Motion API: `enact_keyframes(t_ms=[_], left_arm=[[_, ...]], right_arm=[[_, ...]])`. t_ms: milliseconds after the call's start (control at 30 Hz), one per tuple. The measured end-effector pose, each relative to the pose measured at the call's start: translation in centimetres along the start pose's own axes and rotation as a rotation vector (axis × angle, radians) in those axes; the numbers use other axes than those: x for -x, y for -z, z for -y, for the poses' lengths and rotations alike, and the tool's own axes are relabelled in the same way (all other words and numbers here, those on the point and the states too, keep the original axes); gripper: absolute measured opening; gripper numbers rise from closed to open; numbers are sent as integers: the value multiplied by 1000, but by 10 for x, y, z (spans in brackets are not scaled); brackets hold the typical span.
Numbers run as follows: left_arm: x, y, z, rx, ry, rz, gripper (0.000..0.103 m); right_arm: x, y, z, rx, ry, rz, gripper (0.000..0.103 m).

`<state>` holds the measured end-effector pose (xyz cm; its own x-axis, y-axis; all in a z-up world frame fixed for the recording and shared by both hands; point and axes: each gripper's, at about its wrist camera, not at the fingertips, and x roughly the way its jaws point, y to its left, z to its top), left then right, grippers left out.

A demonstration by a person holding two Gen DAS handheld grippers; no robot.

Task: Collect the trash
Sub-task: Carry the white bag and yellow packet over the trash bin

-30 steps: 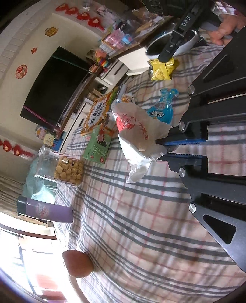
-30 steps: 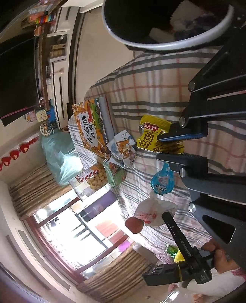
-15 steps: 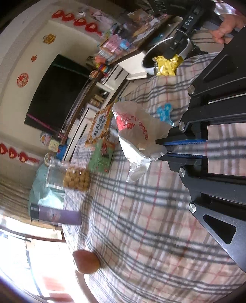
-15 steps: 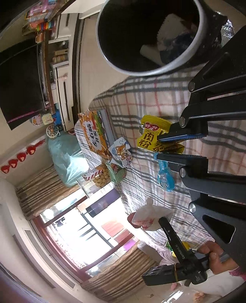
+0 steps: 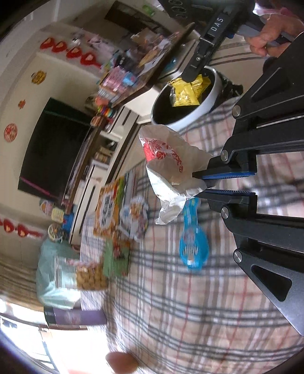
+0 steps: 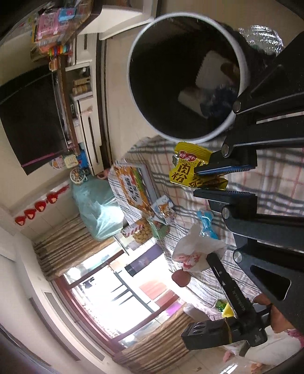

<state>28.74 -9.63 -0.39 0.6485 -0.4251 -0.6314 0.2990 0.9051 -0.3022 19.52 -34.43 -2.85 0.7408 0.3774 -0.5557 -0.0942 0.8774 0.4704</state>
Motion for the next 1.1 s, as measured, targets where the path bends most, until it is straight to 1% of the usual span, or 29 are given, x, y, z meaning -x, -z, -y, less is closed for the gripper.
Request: enact_keyframes(t_ms=[300,500,733,1100], left_arm=[[-27,-3,31,-55,52,-47,6],[-44,-8,52,-91,68,-65,6],[-61,-15,75,-130,87,-84,7],[-85,-23,104,-189,96,-105,7]], right_arm=[[23,-4,32,-35,56,30,12],[31,-3,50,-60,88,40,12],[38,-5,64,-77,104,49,12],[41,-7,79,-96,118,50,12]])
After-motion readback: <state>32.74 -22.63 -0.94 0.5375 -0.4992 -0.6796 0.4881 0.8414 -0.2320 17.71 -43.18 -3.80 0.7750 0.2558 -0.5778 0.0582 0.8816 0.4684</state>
